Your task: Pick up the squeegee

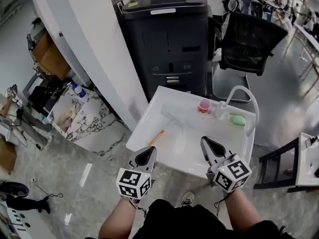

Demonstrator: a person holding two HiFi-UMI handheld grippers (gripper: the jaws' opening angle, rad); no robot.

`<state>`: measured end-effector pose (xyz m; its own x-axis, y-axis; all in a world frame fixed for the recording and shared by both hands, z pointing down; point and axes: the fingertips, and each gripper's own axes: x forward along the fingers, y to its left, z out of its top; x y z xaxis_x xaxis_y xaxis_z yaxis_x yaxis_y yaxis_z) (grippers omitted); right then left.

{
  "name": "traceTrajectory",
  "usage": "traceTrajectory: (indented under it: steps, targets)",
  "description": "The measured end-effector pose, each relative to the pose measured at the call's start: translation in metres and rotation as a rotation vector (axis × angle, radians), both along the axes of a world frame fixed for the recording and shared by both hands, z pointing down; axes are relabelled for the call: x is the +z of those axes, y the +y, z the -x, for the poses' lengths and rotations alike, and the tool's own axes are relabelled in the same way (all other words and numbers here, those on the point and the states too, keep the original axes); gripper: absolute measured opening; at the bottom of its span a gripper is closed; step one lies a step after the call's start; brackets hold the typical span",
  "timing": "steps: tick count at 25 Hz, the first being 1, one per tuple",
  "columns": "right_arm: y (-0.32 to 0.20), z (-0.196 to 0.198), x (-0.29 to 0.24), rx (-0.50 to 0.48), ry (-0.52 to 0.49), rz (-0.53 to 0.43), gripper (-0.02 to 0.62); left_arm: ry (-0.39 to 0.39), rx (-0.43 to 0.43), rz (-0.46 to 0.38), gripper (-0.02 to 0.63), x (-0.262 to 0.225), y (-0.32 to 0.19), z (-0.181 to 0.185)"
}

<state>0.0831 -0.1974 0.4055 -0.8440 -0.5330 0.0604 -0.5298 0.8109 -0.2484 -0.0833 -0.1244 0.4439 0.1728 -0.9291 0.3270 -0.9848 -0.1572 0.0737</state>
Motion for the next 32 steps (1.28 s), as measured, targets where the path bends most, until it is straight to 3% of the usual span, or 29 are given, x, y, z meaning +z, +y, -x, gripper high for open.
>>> traceTrajectory:
  steps: [12, 25, 32]
  targets:
    - [-0.061, -0.011, 0.025, 0.085, 0.029, 0.05, 0.017, -0.064, 0.08, 0.167, 0.019, 0.068, -0.096, 0.01]
    - [-0.135, 0.028, 0.053, 0.249, 0.086, 0.113, 0.017, -0.098, 0.274, 0.406, 0.162, 0.184, -0.192, 0.039]
    - [-0.157, 0.04, 0.065, 0.314, 0.102, 0.144, 0.017, -0.089, 0.361, 0.526, 0.179, 0.238, -0.213, 0.039]
